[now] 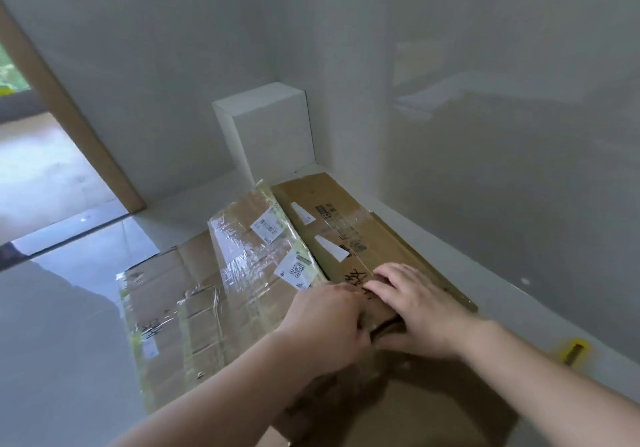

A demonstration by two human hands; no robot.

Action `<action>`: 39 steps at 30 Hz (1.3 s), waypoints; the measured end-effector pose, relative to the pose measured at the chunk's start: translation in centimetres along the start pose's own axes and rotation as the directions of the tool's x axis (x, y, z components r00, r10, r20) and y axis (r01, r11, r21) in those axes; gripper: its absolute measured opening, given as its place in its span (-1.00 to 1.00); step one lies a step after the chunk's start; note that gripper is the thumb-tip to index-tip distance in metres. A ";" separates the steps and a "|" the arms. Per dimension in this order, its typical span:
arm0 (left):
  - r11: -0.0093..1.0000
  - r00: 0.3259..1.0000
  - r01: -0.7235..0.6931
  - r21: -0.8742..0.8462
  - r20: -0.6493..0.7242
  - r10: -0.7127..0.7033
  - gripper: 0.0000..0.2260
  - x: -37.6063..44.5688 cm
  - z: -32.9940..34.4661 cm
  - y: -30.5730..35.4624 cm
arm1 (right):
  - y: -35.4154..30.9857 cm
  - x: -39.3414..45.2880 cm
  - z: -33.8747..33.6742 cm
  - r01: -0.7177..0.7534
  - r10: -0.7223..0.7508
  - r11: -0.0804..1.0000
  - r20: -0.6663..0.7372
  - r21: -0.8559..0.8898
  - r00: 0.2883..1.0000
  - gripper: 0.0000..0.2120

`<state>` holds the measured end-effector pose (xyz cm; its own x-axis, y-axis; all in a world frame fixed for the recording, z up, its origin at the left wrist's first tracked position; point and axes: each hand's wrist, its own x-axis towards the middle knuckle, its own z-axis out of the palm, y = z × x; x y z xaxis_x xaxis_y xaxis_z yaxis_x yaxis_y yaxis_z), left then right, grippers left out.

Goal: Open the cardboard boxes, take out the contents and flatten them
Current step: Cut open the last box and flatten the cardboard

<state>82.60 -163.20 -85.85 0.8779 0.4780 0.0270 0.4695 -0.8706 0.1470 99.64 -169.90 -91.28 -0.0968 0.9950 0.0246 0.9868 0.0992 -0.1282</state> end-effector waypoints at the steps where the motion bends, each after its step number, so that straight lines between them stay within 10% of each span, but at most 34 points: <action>1: 1.000 1.000 -0.006 -0.007 -0.008 0.006 -0.88 -0.2 -0.5 -0.2 | -0.4 0.5 -0.1 0.021 -0.021 1.000 -0.013 -0.009 1.000 -0.26; 8: 0.989 0.984 0.098 0.107 -0.156 -0.080 -0.58 -1.8 -5.8 -2.0 | 0.1 1.8 -1.5 0.237 -0.193 0.971 -0.475 0.033 0.858 -0.66; 15: 0.866 0.950 0.263 0.425 0.043 -0.310 -0.92 -4.5 -10.7 -6.3 | 4.0 2.7 -6.0 -0.203 0.120 0.979 -0.795 -0.004 0.595 -0.67; 20: 0.730 0.873 0.186 0.657 0.230 -0.429 -0.73 -6.3 -10.0 -9.3 | 7.0 2.8 -5.6 -0.487 0.276 0.824 -0.546 -0.289 0.791 -0.56; 25: 0.705 0.700 0.311 0.637 0.349 -0.623 -0.41 -7.7 -6.8 -13.1 | 7.9 2.8 -3.2 -0.619 0.510 0.714 -0.362 -0.328 0.780 -0.32; 31: 0.556 0.514 0.829 0.054 0.317 -0.797 -0.32 -7.8 -0.6 -15.2 | 7.3 3.8 -1.1 -0.644 0.658 0.750 0.075 -0.150 0.749 -0.28; 39: 0.205 0.428 0.856 -0.475 0.427 -0.796 -0.36 -6.3 5.4 -14.7 | 8.2 5.2 3.5 -0.670 0.639 0.693 0.204 0.266 0.741 0.17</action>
<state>70.70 -154.01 -93.52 0.0418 0.8482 -0.5280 0.8029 0.2860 0.5230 106.75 -163.91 -95.64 0.5326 0.8035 -0.2659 0.7137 -0.5953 -0.3691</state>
